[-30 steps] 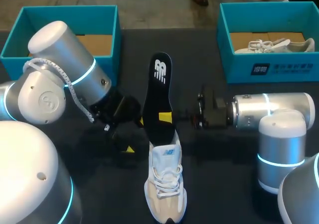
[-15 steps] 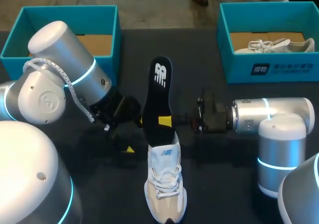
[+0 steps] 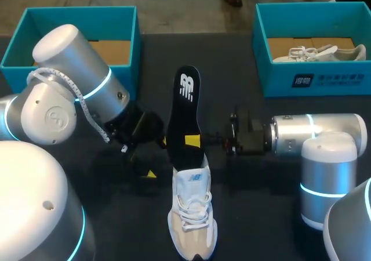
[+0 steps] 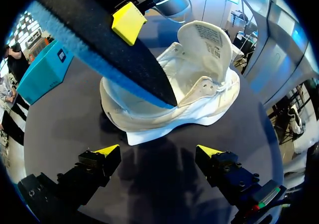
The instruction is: Take the shoe out of the shoebox, open the shoe tongue, remove and reinsert the insole, then place the shoe into the shoebox
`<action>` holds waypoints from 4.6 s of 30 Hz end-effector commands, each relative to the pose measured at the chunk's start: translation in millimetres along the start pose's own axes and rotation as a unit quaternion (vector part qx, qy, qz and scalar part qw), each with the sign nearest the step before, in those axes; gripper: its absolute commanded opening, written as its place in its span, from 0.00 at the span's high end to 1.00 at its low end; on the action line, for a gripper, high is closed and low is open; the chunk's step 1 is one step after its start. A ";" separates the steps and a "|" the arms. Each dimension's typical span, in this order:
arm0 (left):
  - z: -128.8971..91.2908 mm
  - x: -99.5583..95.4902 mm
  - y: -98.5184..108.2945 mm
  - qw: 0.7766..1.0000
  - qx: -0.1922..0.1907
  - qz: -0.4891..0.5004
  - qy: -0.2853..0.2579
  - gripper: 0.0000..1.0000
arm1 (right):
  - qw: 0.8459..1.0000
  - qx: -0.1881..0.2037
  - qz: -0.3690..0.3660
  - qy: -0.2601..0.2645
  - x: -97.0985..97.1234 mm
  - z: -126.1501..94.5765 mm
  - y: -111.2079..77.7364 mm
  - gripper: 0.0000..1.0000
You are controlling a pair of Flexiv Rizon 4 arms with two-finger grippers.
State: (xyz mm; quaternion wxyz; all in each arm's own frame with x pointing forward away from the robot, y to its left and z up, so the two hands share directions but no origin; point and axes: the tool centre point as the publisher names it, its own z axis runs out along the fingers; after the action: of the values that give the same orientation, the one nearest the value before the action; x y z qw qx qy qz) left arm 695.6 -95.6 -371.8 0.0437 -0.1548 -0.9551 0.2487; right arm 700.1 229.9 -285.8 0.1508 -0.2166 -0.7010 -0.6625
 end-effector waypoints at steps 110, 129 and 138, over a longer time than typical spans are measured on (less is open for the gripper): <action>1.1 -0.1 -0.5 1.000 -0.001 0.000 0.000 0.00 | 0.997 0.038 0.064 0.002 -4.3 -8.8 -49.5 1.00; 1.1 -0.1 -0.5 1.000 -0.001 0.000 0.000 0.00 | 0.993 0.066 0.092 0.021 -1.9 -10.5 -66.1 1.00; 1.1 -0.1 -0.5 1.000 -0.001 0.000 0.000 0.00 | 0.992 0.071 0.098 0.026 4.5 -11.4 -80.2 1.00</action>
State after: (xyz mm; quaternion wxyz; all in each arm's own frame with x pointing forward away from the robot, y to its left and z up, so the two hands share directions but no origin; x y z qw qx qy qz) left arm 695.6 -95.6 -371.8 0.0437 -0.1548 -0.9551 0.2487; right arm 660.8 215.9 -346.4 0.2485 -0.2541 -0.7179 -0.5986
